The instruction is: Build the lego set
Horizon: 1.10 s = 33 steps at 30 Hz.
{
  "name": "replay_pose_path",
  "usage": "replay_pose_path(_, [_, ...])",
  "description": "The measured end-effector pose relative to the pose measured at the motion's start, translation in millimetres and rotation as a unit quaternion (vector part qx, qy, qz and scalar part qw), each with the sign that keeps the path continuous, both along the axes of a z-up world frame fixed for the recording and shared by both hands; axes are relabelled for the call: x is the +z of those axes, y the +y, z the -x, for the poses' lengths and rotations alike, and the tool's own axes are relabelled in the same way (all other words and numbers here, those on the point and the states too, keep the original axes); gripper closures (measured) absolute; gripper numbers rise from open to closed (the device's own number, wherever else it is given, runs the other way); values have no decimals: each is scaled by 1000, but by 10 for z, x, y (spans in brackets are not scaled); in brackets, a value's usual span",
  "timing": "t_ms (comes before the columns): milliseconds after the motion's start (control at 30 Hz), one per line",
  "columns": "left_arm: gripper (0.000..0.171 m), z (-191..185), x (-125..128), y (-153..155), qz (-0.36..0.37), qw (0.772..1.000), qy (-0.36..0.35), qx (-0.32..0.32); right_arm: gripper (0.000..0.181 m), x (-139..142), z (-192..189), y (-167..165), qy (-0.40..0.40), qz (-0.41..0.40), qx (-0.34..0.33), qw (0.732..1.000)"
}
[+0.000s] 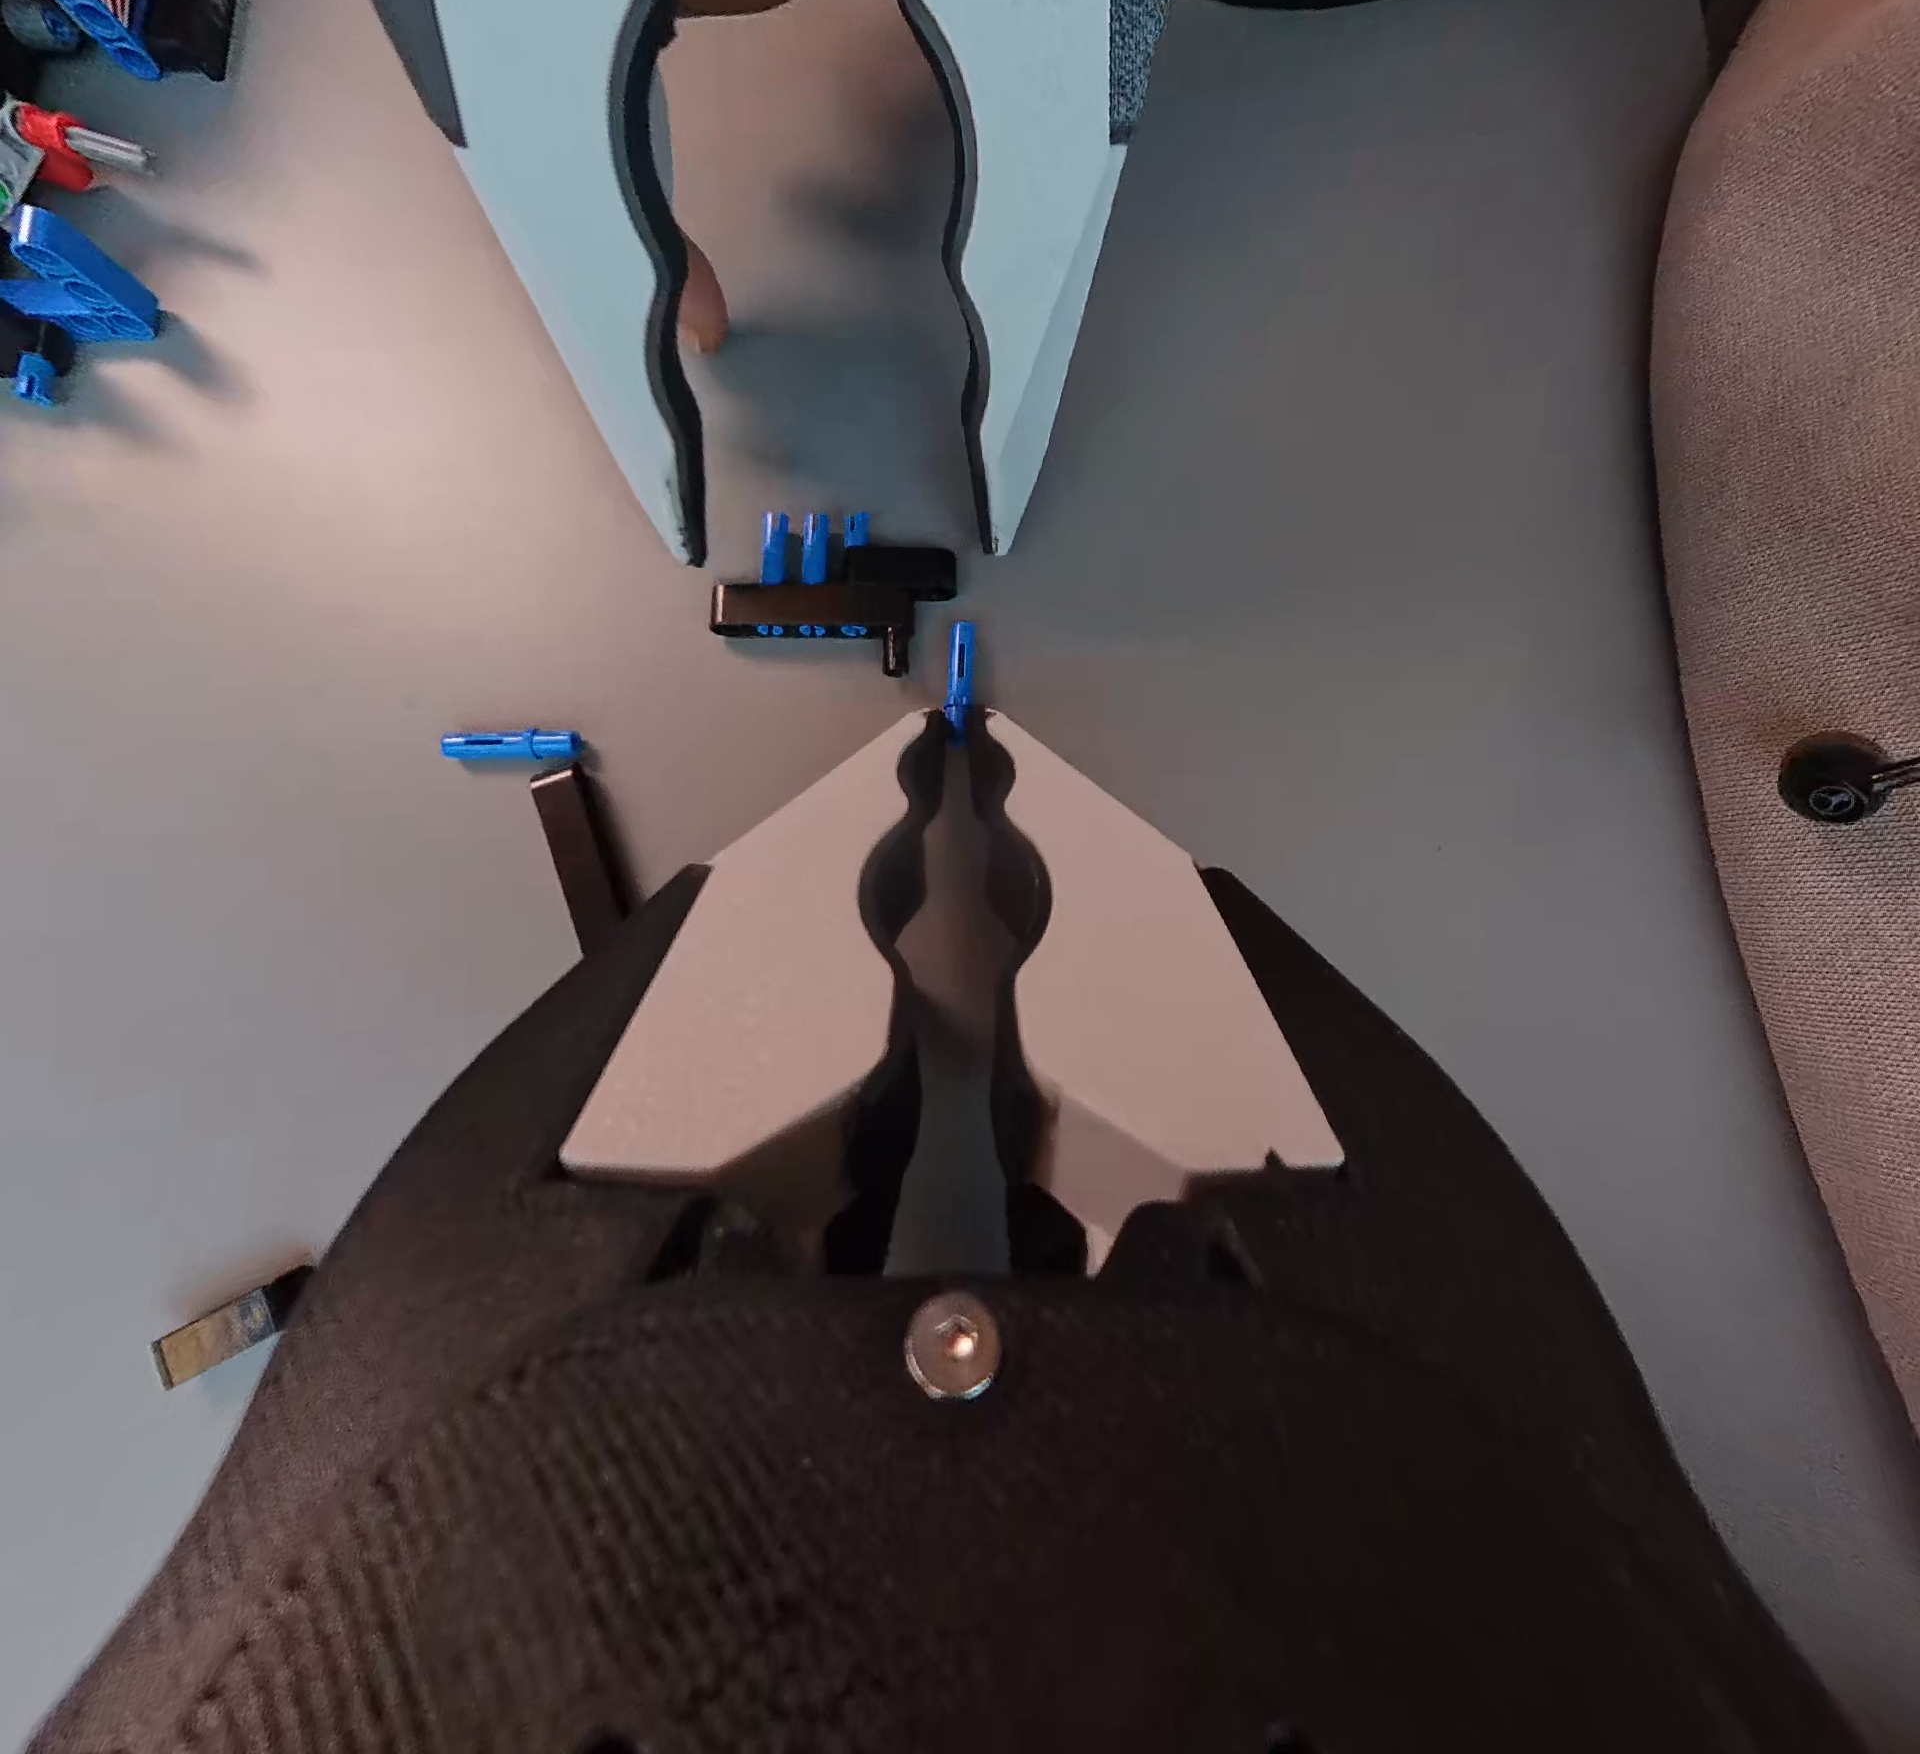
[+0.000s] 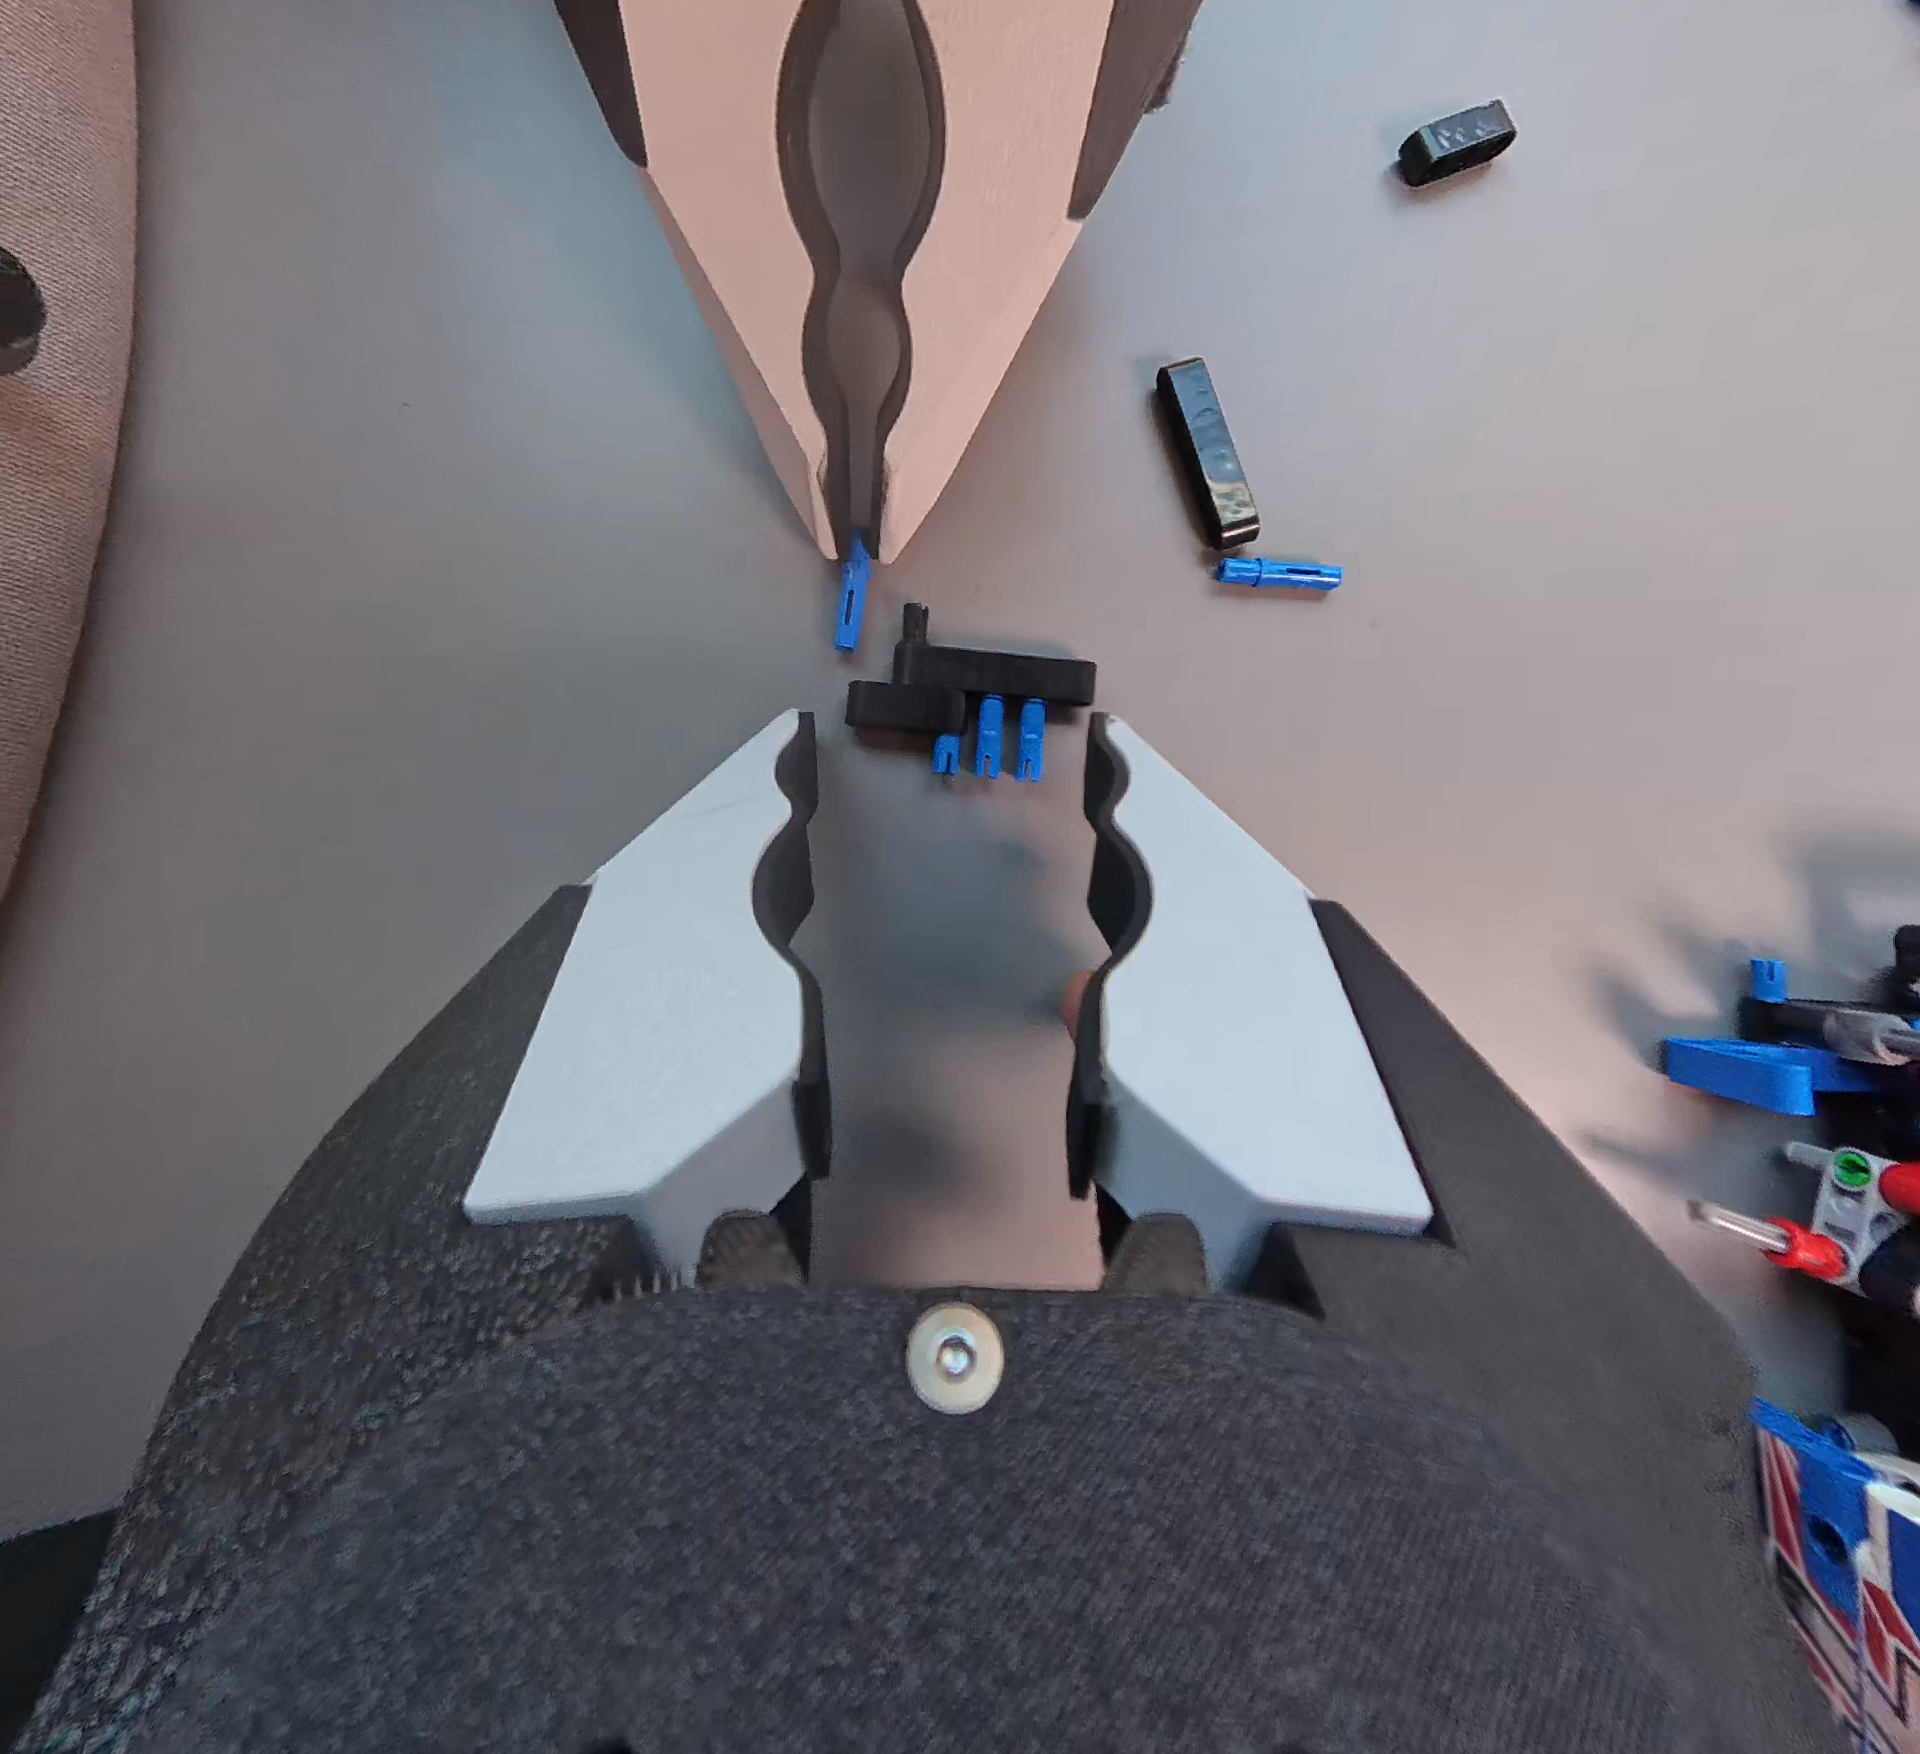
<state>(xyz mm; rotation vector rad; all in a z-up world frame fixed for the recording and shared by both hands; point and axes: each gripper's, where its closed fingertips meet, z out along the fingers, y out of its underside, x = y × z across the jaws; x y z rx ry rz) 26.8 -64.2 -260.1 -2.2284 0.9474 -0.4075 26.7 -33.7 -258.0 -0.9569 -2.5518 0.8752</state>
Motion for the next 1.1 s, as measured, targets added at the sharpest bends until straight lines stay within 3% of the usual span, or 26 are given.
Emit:
replay_pose_path(200, [169,-12,-6,34,6,1000,4,10,120,-31,49,-1,-29,-3,33,999])
replay_pose_path(300, [169,-14,-6,37,8,1000,5,15,133,-40,107,-31,-33,-11,43,998])
replay_pose_path(700, [169,6,80,70,-9,999,-7,32,134,-37,102,-70,-22,-1,37,999])
replay_pose_path(800, [169,21,17,53,-7,1000,18,24,134,-36,106,-80,-19,2,33,999])
replay_pose_path(1100, [169,-79,6,84,-34,999,7,13,138,-34,86,-95,-15,4,13,1000])
